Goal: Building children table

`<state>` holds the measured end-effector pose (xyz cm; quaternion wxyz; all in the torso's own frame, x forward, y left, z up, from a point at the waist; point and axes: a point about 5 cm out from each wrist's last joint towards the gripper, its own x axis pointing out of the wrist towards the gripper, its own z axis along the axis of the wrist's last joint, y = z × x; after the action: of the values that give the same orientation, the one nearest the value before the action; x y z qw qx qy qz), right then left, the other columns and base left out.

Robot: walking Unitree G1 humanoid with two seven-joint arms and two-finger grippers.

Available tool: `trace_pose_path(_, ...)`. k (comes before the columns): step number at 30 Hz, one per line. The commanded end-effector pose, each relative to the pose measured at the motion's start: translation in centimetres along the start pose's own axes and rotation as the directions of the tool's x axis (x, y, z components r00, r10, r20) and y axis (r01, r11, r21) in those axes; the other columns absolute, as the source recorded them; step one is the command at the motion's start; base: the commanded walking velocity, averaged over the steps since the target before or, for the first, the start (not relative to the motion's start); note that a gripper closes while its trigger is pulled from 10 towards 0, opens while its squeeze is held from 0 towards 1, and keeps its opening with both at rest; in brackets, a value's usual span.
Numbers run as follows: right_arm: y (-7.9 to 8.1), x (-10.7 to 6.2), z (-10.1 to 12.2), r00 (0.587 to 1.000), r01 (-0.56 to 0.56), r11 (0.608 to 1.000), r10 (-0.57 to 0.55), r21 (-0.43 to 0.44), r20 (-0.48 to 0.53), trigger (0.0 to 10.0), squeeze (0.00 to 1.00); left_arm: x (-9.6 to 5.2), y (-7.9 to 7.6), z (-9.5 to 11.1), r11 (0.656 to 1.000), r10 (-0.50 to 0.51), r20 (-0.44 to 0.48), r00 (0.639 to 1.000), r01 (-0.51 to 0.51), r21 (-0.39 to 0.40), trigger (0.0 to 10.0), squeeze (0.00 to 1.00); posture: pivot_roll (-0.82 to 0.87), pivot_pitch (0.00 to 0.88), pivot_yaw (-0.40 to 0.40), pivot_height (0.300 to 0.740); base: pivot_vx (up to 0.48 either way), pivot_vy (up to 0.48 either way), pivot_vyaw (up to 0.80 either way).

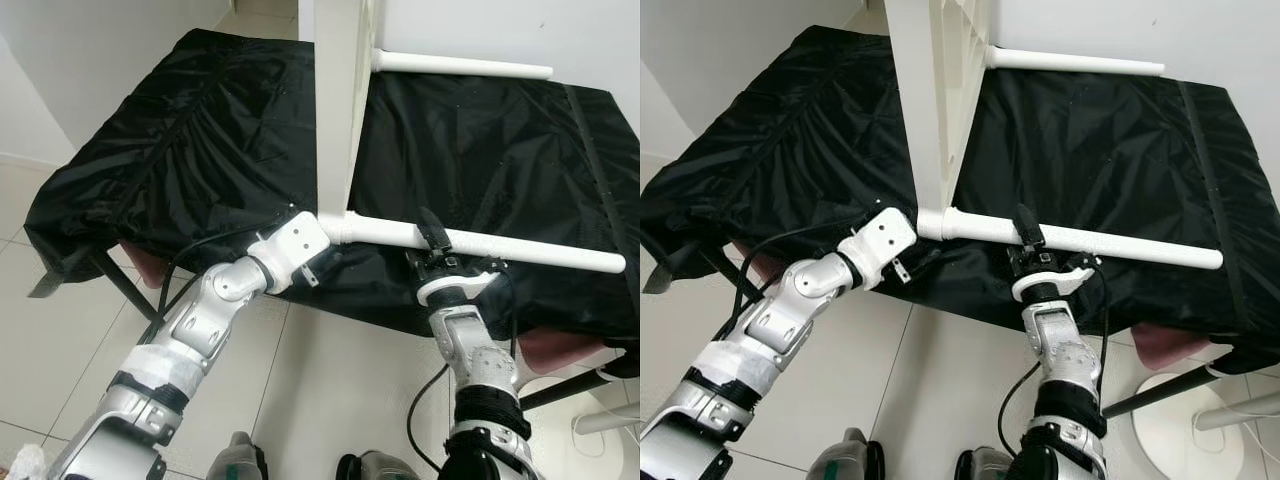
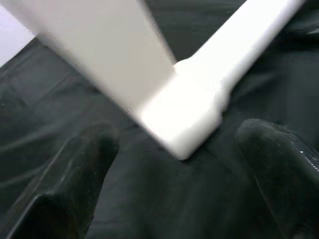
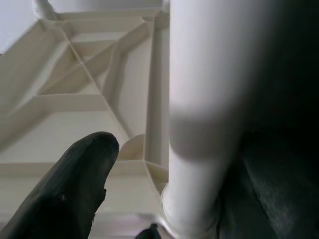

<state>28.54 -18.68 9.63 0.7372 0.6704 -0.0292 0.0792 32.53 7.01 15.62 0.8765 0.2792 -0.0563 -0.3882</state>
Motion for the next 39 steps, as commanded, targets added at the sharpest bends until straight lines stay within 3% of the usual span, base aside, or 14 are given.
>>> trace_pose_path(1, -2.4, -2.5, -1.4, 0.993, 0.118, 0.989, -0.119, 0.092, 0.012, 10.0, 0.00, -0.1, 0.4, -0.5, 0.999, 0.042, -0.007, 0.999, -0.042, 0.015, 10.0, 0.00, -0.07, 0.159, 0.041, 0.740, 0.000, 0.000, 0.00)
trace_pose_path(5, -1.9, -3.6, -1.0, 0.996, 0.087, 0.991, -0.088, 0.099, 0.011, 10.0, 0.00, -0.2, 0.9, -0.8, 0.998, 0.050, -0.015, 0.999, -0.049, 0.027, 10.0, 0.00, -0.08, 0.164, 0.053, 0.740, 0.000, 0.000, 0.00)
trace_pose_path(6, -1.7, -4.6, -0.8, 0.997, 0.073, 0.992, -0.073, 0.099, -0.004, 10.0, 0.00, -0.2, 1.1, -0.9, 0.998, 0.054, -0.017, 0.998, -0.054, 0.033, 10.0, 0.00, -0.08, 0.166, 0.058, 0.740, 0.000, 0.000, 0.00)
trace_pose_path(8, -1.7, -4.6, -0.8, 0.997, 0.073, 0.992, -0.073, 0.099, -0.004, 10.0, 0.00, -0.2, 1.1, -0.9, 0.998, 0.054, -0.017, 0.998, -0.054, 0.033, 10.0, 0.00, -0.08, 0.166, 0.058, 0.740, 0.000, 0.000, 0.00)
trace_pose_path(10, -1.1, -6.6, -0.6, 0.999, 0.043, 0.997, -0.042, 0.064, -0.021, 10.0, 0.00, -0.2, 1.6, -1.1, 0.997, 0.068, -0.018, 0.998, -0.067, 0.048, 10.0, 0.00, -0.08, 0.168, 0.069, 0.740, 0.000, 0.000, 0.00)
trace_pose_path(16, -0.7, -8.3, -0.9, 0.998, 0.012, 0.999, -0.008, 0.053, -0.068, 10.0, 0.00, -0.2, 1.8, -1.2, 0.995, 0.080, -0.017, 0.997, -0.079, 0.063, 10.0, 0.00, -0.08, 0.172, 0.076, 0.740, 0.000, 0.000, 0.00)
trace_pose_path(18, 0.0, -9.6, -1.1, 0.992, -0.049, 0.997, 0.055, 0.054, -0.117, 10.0, 0.00, -0.3, 2.0, -1.3, 0.994, 0.089, -0.018, 0.996, -0.087, 0.071, 10.0, 0.00, -0.07, 0.170, 0.080, 0.740, 0.000, 0.000, 0.00)
trace_pose_path(24, 1.5, -11.0, -1.1, 0.970, -0.148, 0.989, 0.146, 0.005, -0.193, 10.0, 0.00, -0.6, 2.2, -1.3, 0.994, 0.092, -0.010, 0.996, -0.091, 0.055, 10.0, 0.00, -0.07, 0.166, 0.086, 0.740, 0.000, 0.000, 0.00)
trace_pose_path(31, 3.8, -10.3, 0.0, 0.939, -0.273, 0.955, 0.239, -0.116, -0.246, 10.0, 0.00, -1.7, 1.9, -0.3, 0.999, 0.050, 0.059, 0.997, -0.049, -0.021, 10.0, 0.00, -0.06, 0.151, 0.081, 0.740, 0.000, 0.000, 0.00)
trace_pose_path(39, 5.2, -7.4, 1.1, 0.931, -0.336, 0.906, 0.277, -0.256, -0.238, 10.0, 0.00, -2.9, 2.3, 1.3, 0.994, 0.070, 0.114, 0.991, -0.060, -0.086, 10.0, 0.00, -0.04, 0.121, 0.059, 0.740, 0.000, 0.000, 0.00)
